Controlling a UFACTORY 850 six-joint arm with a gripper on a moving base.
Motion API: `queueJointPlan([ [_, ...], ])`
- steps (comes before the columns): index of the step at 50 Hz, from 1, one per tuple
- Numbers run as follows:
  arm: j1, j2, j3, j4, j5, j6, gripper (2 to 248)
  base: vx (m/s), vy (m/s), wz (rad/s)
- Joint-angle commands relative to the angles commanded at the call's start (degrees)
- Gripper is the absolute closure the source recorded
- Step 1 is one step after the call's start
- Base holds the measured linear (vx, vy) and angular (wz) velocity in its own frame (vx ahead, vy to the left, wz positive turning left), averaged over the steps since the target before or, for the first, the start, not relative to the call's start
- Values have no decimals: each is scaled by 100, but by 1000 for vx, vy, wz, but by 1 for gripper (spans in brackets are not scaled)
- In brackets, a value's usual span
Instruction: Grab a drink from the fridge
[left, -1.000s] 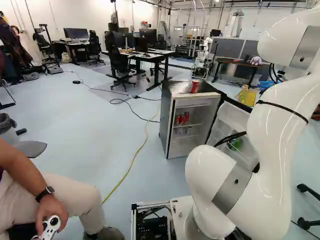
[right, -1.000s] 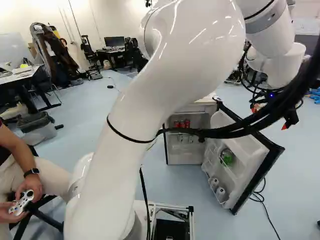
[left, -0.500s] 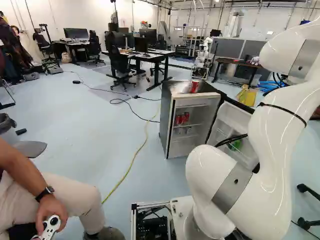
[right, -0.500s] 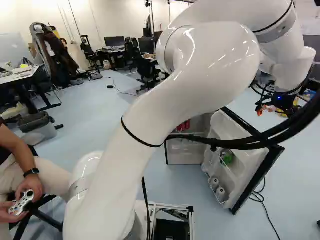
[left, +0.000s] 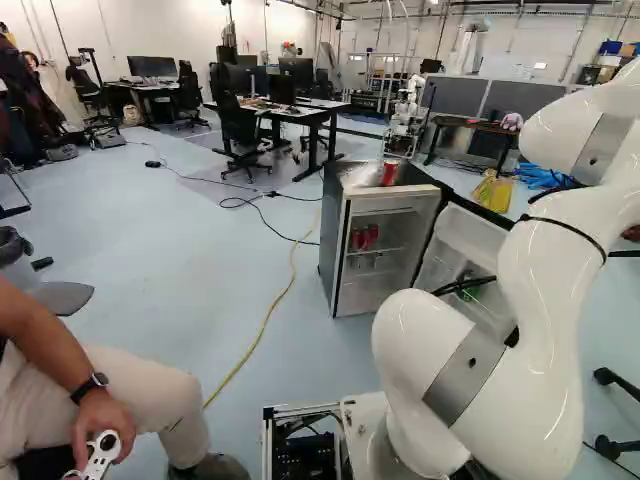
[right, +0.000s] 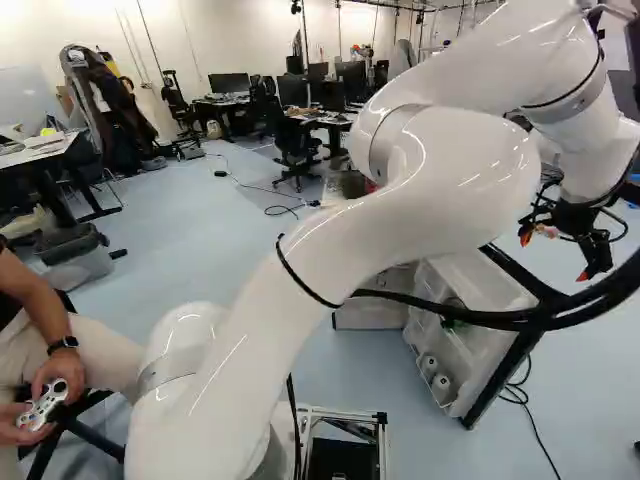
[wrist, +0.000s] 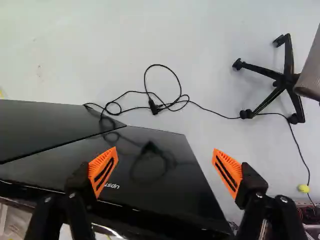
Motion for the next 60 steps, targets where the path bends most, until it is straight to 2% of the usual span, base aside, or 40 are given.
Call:
queueJointPlan([
  [13,-29,-222,-261,0,-232,0,3,0,0,0],
  [60,-32,-237,-281,0,-1131,0,3,0,0,0],
])
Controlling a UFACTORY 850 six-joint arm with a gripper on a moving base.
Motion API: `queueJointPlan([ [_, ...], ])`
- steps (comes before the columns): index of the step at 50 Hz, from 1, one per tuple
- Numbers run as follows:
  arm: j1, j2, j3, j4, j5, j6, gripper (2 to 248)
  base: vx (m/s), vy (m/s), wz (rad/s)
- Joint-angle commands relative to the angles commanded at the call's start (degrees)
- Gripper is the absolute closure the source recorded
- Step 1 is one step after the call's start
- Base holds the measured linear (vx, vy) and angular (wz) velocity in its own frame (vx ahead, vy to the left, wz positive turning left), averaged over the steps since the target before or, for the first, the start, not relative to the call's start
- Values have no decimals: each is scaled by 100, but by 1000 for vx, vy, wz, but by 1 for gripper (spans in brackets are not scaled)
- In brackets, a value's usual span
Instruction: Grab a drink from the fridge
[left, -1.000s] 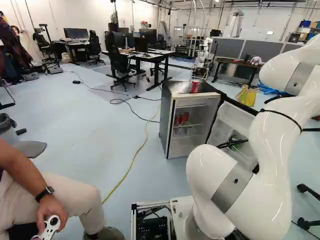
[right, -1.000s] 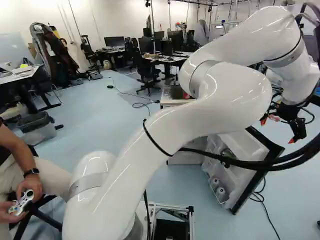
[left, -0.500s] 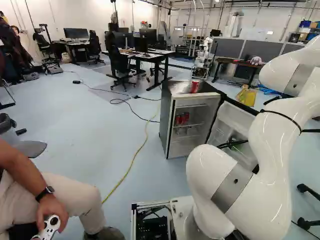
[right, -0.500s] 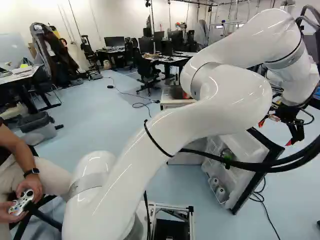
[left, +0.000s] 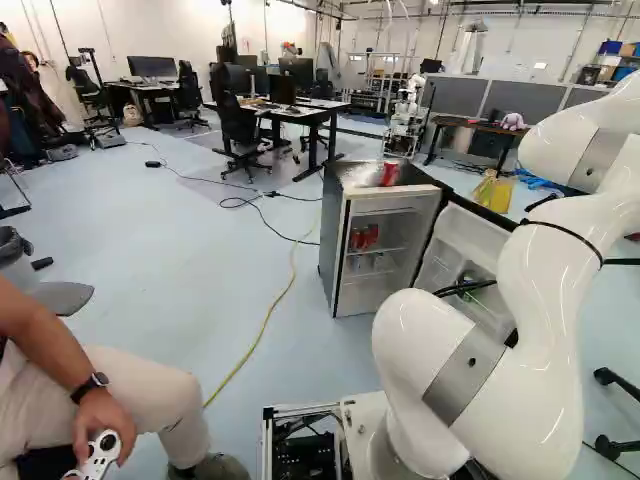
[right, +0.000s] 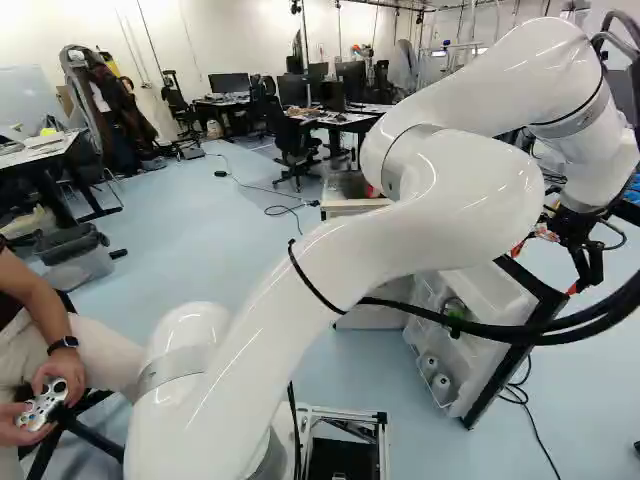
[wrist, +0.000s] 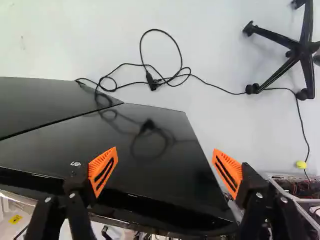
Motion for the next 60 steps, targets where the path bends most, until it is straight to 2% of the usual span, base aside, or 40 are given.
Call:
queueJointPlan([
  [60,-33,58,105,0,-1204,0,3,0,0,0],
])
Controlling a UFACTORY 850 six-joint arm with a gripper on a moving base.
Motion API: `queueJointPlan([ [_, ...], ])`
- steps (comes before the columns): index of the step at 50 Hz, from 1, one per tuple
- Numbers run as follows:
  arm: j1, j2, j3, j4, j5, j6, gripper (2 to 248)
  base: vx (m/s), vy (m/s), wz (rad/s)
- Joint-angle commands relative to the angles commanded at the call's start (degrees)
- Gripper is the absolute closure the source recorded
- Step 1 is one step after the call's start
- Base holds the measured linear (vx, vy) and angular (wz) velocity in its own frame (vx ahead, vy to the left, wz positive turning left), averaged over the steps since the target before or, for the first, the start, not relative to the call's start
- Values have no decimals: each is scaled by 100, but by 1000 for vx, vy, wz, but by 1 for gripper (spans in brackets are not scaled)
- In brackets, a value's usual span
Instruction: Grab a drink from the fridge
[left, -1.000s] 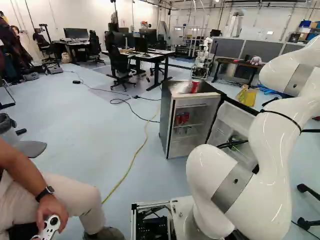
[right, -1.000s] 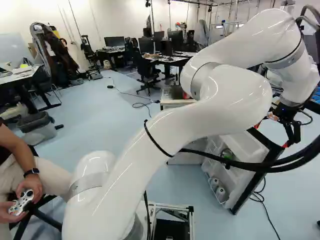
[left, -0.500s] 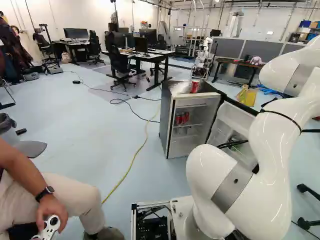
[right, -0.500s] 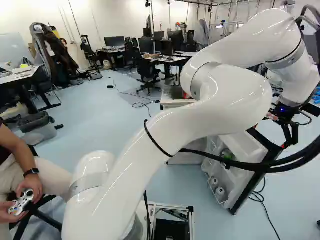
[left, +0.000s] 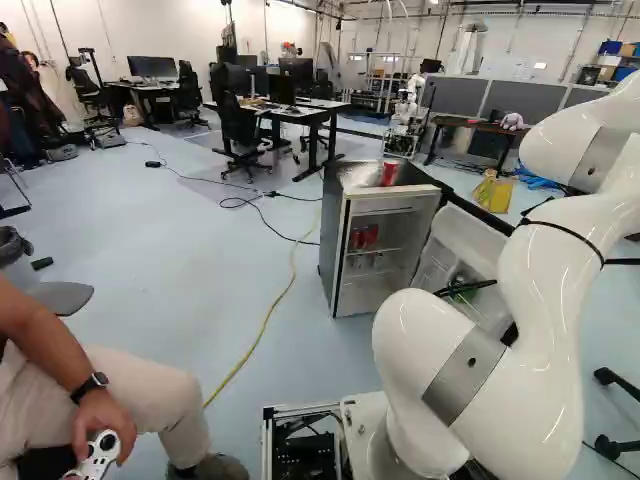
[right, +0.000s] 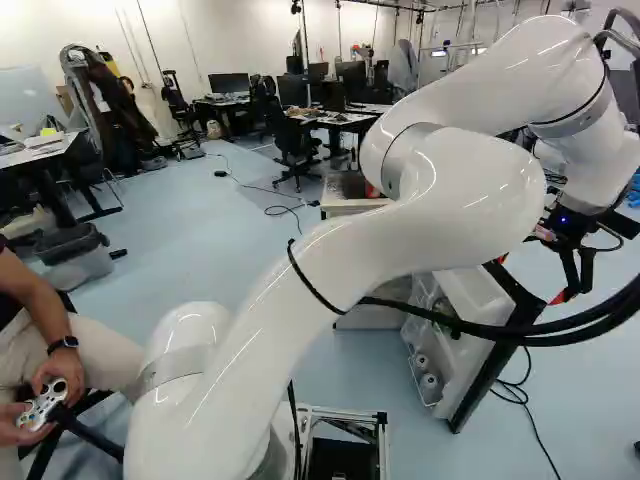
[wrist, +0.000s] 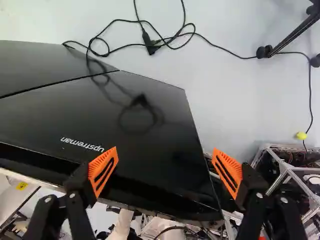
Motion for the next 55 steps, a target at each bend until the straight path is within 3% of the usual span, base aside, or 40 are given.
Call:
queueJointPlan([
  [30,28,191,359,0,-594,0,3,0,0,0],
  [55,155,410,782,0,-647,0,3,0,0,0],
])
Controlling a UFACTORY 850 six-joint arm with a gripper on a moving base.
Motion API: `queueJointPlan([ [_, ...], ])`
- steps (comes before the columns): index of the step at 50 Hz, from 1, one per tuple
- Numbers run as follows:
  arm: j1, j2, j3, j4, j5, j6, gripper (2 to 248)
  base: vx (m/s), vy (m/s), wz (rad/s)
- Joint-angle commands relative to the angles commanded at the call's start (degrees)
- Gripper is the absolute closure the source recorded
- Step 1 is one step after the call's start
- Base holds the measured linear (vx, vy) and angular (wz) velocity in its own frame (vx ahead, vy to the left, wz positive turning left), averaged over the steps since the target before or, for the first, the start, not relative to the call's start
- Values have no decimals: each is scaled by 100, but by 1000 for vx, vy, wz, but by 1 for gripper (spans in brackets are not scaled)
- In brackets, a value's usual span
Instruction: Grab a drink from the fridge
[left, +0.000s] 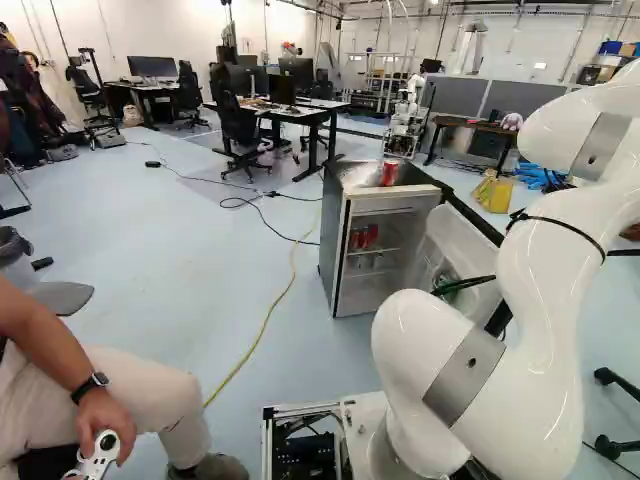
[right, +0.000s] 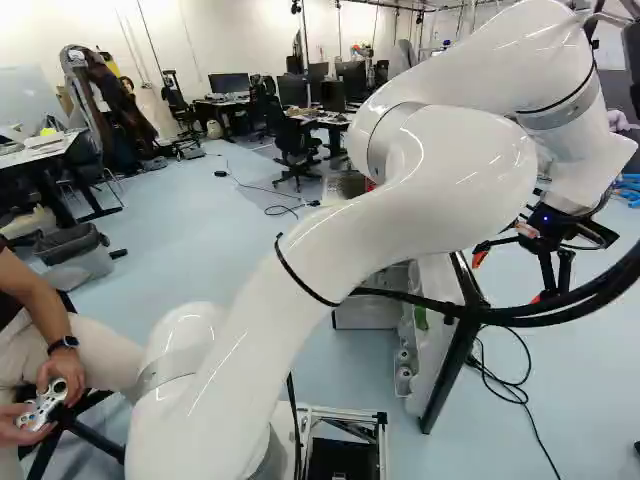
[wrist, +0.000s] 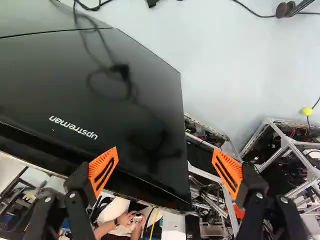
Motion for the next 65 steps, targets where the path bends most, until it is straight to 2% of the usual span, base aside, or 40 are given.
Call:
queueJointPlan([
  [65,450,590,1160,0,0,0,3,0,0,0],
])
